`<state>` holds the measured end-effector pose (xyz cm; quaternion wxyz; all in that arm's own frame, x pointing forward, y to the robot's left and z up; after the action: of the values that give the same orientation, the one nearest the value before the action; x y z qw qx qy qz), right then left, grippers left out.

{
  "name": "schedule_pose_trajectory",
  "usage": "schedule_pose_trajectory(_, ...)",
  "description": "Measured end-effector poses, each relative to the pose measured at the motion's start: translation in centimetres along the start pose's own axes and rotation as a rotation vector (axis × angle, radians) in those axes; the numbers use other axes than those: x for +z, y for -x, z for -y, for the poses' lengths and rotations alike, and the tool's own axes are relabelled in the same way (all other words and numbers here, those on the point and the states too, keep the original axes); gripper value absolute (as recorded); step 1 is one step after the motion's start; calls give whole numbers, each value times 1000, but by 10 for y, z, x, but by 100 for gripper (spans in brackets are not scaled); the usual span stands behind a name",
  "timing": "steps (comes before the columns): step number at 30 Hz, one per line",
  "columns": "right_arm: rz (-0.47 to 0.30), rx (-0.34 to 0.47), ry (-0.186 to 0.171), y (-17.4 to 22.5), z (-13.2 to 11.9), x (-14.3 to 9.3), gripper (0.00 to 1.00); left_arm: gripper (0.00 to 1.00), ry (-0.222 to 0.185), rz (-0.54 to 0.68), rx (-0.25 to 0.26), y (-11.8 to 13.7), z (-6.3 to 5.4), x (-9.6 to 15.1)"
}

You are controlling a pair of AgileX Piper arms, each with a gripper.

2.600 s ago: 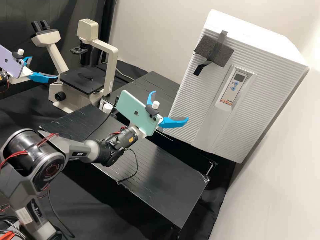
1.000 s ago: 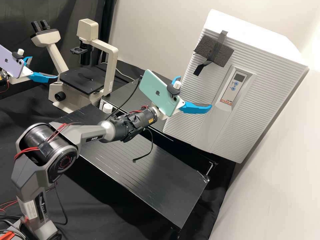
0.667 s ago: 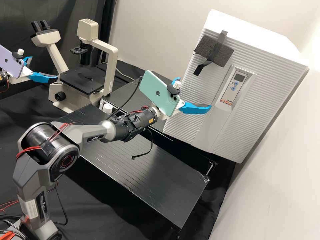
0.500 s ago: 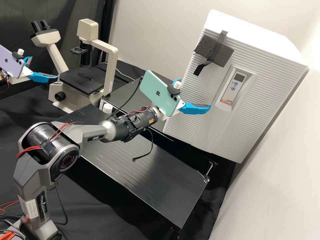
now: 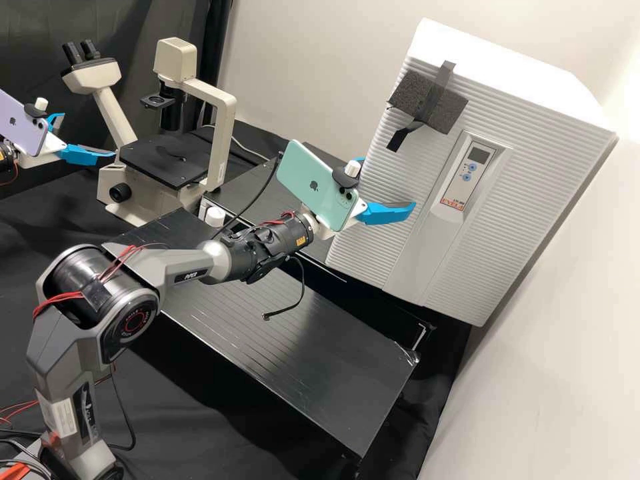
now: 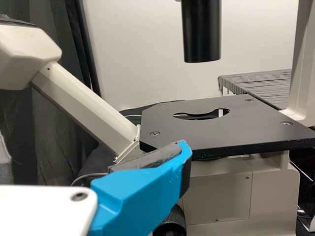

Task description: Open the incubator door.

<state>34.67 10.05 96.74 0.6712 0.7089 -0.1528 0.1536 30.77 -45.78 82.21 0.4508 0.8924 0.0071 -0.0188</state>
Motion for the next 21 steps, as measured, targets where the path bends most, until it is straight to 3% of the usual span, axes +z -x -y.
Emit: schedule_pose_trajectory(21, -3, -21, 17, 0, 2, 0, 0, 100, 0, 0, 0, 0, 0, 0)
